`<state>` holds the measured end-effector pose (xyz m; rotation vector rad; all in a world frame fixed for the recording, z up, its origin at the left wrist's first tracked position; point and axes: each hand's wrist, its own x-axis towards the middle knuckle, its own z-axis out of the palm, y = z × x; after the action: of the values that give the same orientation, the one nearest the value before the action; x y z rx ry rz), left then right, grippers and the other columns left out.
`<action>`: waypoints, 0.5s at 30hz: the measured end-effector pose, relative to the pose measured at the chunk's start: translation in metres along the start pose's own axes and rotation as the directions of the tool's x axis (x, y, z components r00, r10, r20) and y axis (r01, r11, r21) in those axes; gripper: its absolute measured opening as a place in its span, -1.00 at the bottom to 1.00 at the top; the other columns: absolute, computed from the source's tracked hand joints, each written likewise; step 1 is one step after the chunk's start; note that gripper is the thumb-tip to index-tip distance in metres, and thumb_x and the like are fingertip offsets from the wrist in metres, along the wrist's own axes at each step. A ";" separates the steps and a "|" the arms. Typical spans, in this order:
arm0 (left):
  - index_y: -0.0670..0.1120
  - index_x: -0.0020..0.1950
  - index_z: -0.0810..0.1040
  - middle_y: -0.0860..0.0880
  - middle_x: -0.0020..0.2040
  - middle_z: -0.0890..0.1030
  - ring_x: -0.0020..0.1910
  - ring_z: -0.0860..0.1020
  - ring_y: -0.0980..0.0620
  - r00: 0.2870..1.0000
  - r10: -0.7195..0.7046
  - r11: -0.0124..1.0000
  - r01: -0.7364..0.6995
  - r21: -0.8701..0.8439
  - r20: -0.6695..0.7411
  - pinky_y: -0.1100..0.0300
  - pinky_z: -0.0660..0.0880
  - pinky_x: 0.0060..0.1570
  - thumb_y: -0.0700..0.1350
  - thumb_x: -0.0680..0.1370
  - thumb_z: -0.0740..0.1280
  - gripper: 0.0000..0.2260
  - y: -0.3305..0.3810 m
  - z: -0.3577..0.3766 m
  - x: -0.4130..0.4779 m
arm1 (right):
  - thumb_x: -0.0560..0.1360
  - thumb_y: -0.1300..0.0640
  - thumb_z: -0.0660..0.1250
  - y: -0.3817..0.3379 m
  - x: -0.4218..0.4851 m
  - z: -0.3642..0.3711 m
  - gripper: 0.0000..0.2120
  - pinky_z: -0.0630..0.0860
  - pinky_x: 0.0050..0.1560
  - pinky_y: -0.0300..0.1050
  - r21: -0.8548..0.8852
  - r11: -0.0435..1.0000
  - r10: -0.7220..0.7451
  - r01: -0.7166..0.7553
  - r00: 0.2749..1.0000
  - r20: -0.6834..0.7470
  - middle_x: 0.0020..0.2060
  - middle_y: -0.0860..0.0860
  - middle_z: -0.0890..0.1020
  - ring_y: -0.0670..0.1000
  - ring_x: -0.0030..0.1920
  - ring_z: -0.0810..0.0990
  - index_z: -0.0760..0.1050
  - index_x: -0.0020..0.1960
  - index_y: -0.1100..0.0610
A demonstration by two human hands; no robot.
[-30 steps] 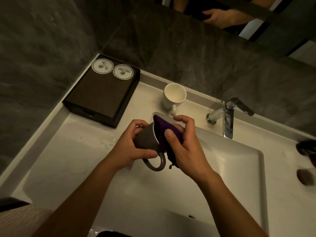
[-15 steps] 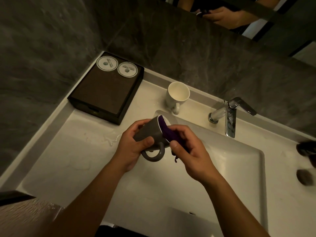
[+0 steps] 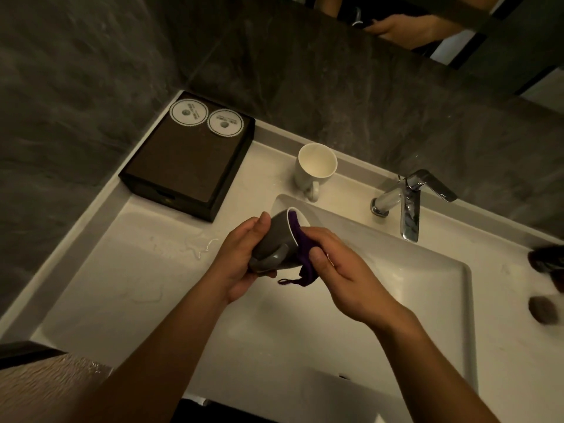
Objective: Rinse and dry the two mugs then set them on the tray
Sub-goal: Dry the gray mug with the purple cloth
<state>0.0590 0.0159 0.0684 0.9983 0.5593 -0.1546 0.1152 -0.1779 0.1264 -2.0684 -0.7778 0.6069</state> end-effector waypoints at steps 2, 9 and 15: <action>-0.08 0.29 0.58 -0.19 0.07 0.65 -0.07 0.65 -0.12 1.000 -0.004 1.000 0.003 0.018 0.013 0.06 0.58 -0.31 0.28 0.50 0.34 -0.46 0.000 0.000 0.000 | 0.69 -0.04 0.05 0.000 0.000 0.005 -0.62 0.53 0.21 -0.18 0.019 1.000 0.000 0.000 1.000 -0.018 0.23 -0.18 0.50 -0.07 0.24 0.52 0.47 0.40 0.02; -0.14 0.23 0.59 -0.09 -0.01 0.70 -0.06 0.69 -0.04 1.000 0.018 1.000 -0.018 0.024 0.008 0.12 0.62 -0.26 0.22 0.48 0.36 -0.49 0.002 0.009 -0.004 | 0.72 -0.01 0.07 -0.003 -0.003 0.017 -0.74 0.58 0.06 -0.24 0.112 0.992 0.081 -0.061 0.979 -0.184 0.08 -0.26 0.61 -0.10 0.12 0.61 0.43 0.34 -0.17; -0.03 0.25 0.65 -0.12 0.09 0.74 0.06 0.72 -0.14 0.990 -0.092 0.994 0.085 -0.067 -0.110 0.02 0.67 -0.14 0.32 0.44 0.33 -0.44 0.006 0.020 -0.004 | 0.69 -0.07 0.11 0.007 -0.009 0.020 -0.56 0.59 0.20 -0.01 -0.029 0.999 0.019 -0.022 0.995 -0.099 0.37 -0.14 0.47 -0.02 0.27 0.54 0.28 0.56 -0.07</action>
<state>0.0652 0.0017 0.0832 0.9259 0.7086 -0.1589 0.0978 -0.1773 0.1108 -2.1186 -0.7134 0.5023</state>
